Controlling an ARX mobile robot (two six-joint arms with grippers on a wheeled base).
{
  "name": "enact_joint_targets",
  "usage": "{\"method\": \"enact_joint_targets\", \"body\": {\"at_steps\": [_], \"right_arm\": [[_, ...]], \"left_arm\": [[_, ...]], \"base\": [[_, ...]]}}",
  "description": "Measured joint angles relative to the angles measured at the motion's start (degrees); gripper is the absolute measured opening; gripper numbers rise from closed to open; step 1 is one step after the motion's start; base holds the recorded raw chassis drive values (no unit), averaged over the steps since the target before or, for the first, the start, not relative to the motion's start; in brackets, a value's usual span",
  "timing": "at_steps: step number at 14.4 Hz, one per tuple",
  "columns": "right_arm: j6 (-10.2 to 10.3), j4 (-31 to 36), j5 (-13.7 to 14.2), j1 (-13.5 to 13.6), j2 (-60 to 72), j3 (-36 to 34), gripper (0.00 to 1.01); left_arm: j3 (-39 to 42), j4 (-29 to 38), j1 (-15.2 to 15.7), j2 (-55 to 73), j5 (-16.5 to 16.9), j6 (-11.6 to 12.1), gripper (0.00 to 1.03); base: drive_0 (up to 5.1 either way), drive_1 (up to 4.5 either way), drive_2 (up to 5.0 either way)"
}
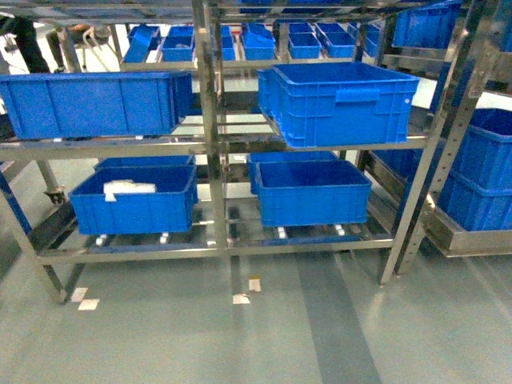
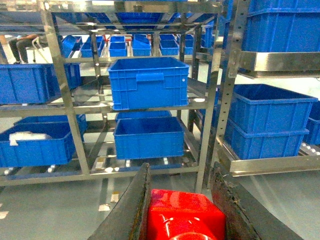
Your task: Pick red block from blue box to shelf
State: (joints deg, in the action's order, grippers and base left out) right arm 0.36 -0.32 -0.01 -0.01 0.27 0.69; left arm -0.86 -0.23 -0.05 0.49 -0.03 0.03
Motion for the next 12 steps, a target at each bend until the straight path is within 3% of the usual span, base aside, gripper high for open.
{"method": "enact_joint_targets", "body": {"at_steps": [12], "right_arm": [[0.00, 0.09, -0.02, 0.00, 0.00, 0.00, 0.29]], "left_arm": [[0.00, 0.02, 0.00, 0.00, -0.02, -0.02, 0.98]], "base": [[0.0, 3.88, -3.9]]}}
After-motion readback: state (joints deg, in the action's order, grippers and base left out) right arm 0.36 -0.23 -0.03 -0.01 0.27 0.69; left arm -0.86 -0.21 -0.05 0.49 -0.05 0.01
